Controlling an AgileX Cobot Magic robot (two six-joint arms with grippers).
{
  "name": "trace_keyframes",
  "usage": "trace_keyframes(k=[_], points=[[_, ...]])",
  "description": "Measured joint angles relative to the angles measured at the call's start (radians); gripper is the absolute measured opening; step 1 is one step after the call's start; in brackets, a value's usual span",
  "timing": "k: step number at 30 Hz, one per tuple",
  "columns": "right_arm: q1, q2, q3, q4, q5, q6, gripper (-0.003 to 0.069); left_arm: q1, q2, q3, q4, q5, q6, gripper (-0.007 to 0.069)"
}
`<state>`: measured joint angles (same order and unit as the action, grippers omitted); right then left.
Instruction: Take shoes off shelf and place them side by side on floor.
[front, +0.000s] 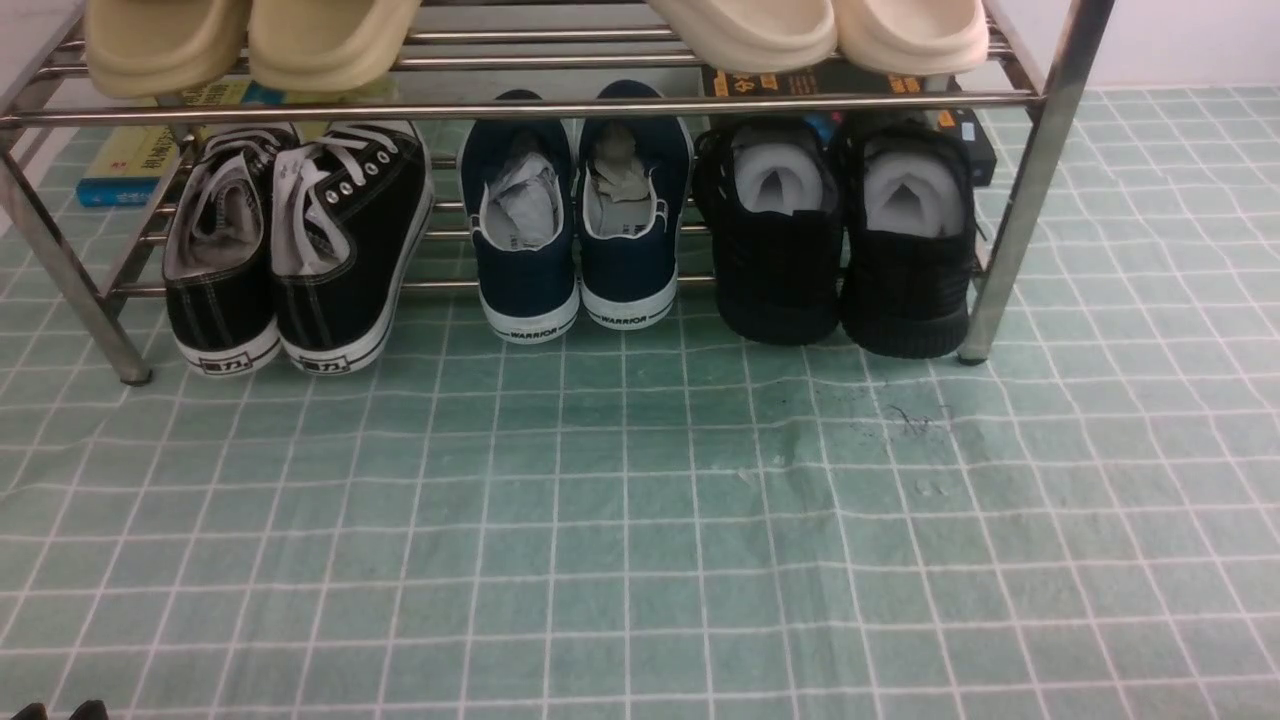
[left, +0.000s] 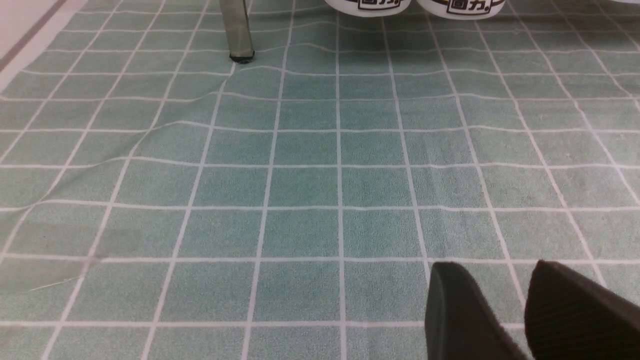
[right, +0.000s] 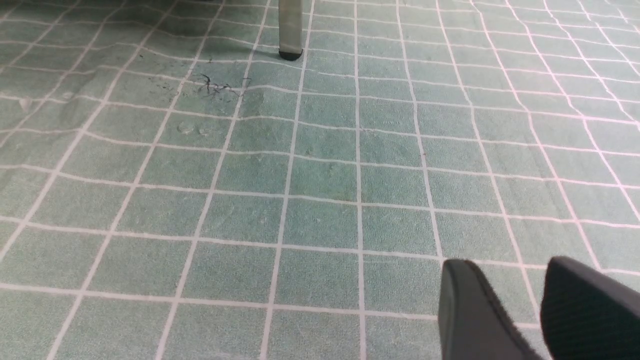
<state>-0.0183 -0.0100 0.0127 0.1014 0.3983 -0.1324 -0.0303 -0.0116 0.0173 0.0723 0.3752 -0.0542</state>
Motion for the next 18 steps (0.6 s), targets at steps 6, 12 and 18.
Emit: trace_keyframes(k=[6, 12, 18], points=[[0.000, 0.000, 0.000, 0.000, 0.000, 0.000, 0.0241, 0.000, 0.000, 0.000, 0.000, 0.000, 0.000, 0.0242], [0.000, 0.000, 0.000, 0.000, 0.000, 0.000, 0.0241, 0.000, 0.000, 0.000, 0.000, 0.000, 0.000, 0.0242], [0.000, 0.000, 0.000, 0.029, -0.001, 0.029, 0.0241, 0.000, 0.000, 0.000, 0.000, 0.000, 0.000, 0.0242]])
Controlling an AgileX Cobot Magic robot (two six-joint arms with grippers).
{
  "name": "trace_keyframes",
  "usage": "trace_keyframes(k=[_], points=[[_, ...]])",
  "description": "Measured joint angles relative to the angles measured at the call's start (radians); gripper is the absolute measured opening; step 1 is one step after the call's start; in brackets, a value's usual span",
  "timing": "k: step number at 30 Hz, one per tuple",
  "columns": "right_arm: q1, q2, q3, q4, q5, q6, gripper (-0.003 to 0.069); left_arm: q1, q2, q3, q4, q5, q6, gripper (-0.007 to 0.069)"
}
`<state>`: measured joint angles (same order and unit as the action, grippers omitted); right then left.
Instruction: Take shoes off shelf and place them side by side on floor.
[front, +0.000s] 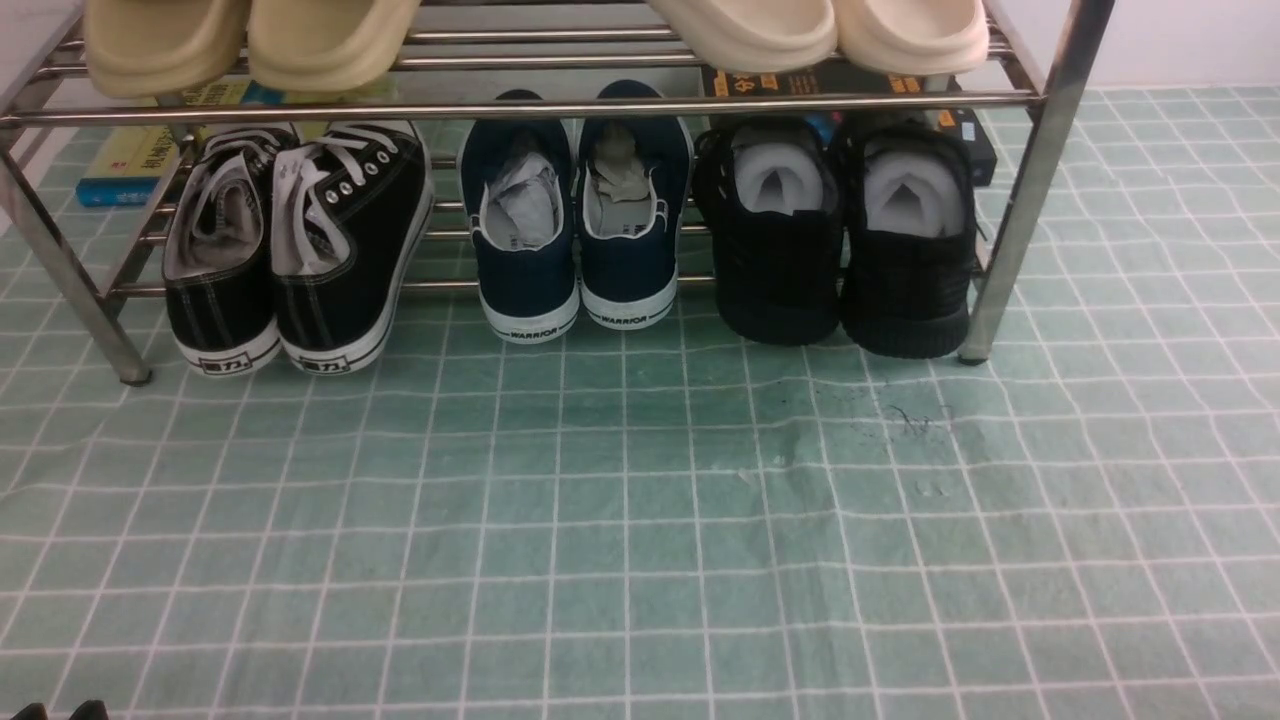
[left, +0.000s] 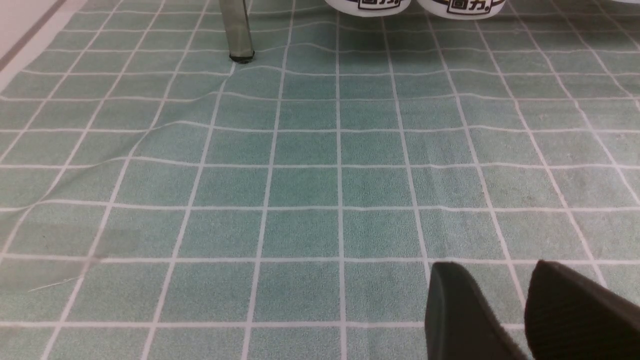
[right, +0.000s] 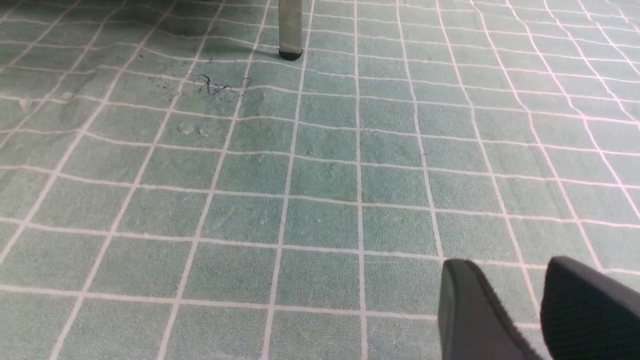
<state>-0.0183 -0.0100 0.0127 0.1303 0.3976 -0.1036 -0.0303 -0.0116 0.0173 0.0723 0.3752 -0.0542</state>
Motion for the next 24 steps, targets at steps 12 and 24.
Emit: trace_keyframes(k=[12, 24], points=[[0.000, 0.000, 0.011, 0.757, 0.005, 0.338, 0.0241, 0.000, 0.000, 0.000, 0.000, 0.000, 0.000, 0.0242], [0.000, 0.037, -0.190, 0.761, -0.021, 0.088, 0.0112, 0.000, 0.000, 0.000, 0.000, 0.000, 0.000, 0.0242]])
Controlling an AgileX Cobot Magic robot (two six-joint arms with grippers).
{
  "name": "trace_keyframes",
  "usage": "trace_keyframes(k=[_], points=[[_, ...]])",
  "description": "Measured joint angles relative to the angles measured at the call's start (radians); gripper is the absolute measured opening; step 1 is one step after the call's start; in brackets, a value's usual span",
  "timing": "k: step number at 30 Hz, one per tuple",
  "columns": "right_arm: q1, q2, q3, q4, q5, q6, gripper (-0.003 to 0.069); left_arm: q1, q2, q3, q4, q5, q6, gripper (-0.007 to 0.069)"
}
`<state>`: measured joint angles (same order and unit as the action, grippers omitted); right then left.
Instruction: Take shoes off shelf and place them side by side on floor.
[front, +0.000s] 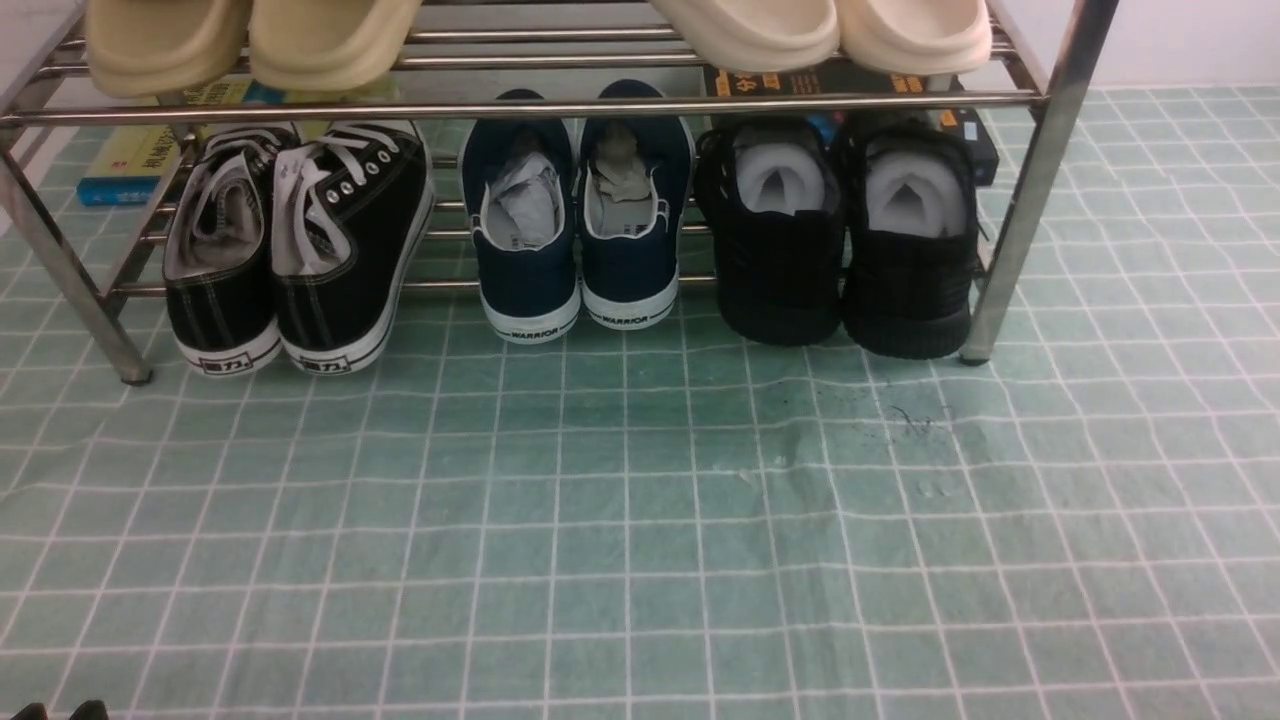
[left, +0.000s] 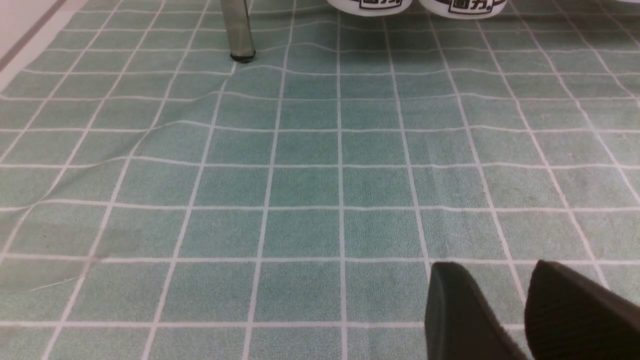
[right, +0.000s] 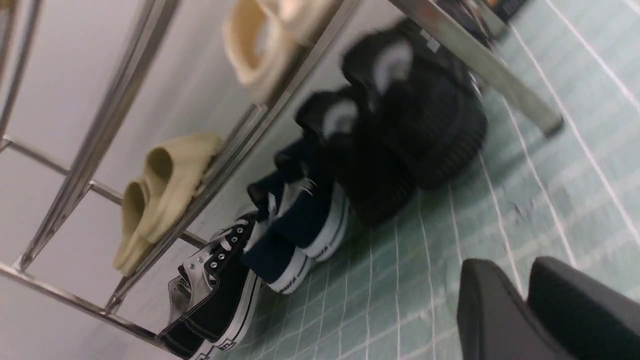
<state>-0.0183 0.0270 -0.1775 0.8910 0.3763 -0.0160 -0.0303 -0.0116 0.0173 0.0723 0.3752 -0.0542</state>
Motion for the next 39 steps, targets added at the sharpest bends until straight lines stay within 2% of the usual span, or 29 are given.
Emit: trace_keyframes(k=[1, 2, 4, 8, 9, 10, 14, 15, 16, 19, 23, 26, 30, 31, 32, 35, 39], points=[[0.000, 0.006, -0.011, -0.005, 0.002, 0.000, 0.0112, 0.000, 0.000, 0.000, 0.000, 0.000, 0.000, 0.0242], [0.000, 0.070, -0.089, -0.050, 0.033, -0.088, 0.0063, 0.000, 0.000, 0.000, 0.000, 0.000, 0.000, 0.0242], [0.000, 0.199, -0.214, -0.131, 0.134, -0.167, 0.0007, 0.000, 0.000, 0.000, 0.000, 0.000, 0.000, 0.0242], [0.000, 0.507, -0.434, -0.307, 0.404, -0.179, -0.0001, 0.000, 0.000, 0.000, 0.000, 0.000, 0.000, 0.0242], [0.000, 0.524, -0.434, -0.307, 0.417, -0.179, -0.0001, 0.000, 0.000, 0.000, 0.000, 0.000, 0.000, 0.0242], [0.000, 0.668, -0.515, -0.345, 0.506, -0.184, 0.0000, 0.000, 0.000, 0.000, 0.000, 0.000, 0.000, 0.0242], [0.001, 0.971, -0.690, -0.307, 0.721, -0.287, 0.0002, 0.000, 0.000, 0.000, 0.000, 0.000, 0.000, 0.0242], [0.002, 0.984, -0.707, -0.302, 0.730, -0.300, 0.0003, 0.000, 0.000, 0.000, 0.000, 0.000, 0.000, 0.0242], [0.019, 1.093, -0.771, -0.257, 0.791, -0.346, 0.0004, 0.000, 0.000, 0.000, 0.000, 0.000, 0.000, 0.0242], [0.082, 1.217, -0.877, -0.228, 0.833, -0.377, 0.0010, 0.000, 0.000, 0.000, 0.000, 0.000, 0.000, 0.0242], [0.210, 1.366, -1.062, -0.285, 0.832, -0.356, 0.0027, 0.000, 0.000, 0.000, 0.000, 0.000, 0.000, 0.0242], [0.323, 1.488, -1.213, -0.397, 0.827, -0.282, 0.0063, 0.000, 0.000, 0.000, 0.000, 0.000, 0.000, 0.0242], [0.457, 1.649, -1.447, -0.582, 0.818, -0.145, 0.0165, 0.000, 0.000, 0.000, 0.000, 0.000, 0.000, 0.0242], [0.457, 1.657, -1.458, -0.591, 0.817, -0.145, 0.0171, 0.000, 0.000, 0.000, 0.000, 0.000, 0.000, 0.0242], [0.496, 1.719, -1.542, -0.654, 0.806, -0.090, 0.0225, 0.000, 0.000, 0.000, 0.000, 0.000, 0.000, 0.0242], [0.549, 1.817, -1.667, -0.755, 0.780, -0.023, 0.0316, 0.000, 0.000, 0.000, 0.000, 0.000, 0.000, 0.0242], [0.585, 1.916, -1.778, -0.860, 0.770, -0.003, 0.0398, 0.000, 0.000, 0.000, 0.000, 0.000, 0.000, 0.0242]])
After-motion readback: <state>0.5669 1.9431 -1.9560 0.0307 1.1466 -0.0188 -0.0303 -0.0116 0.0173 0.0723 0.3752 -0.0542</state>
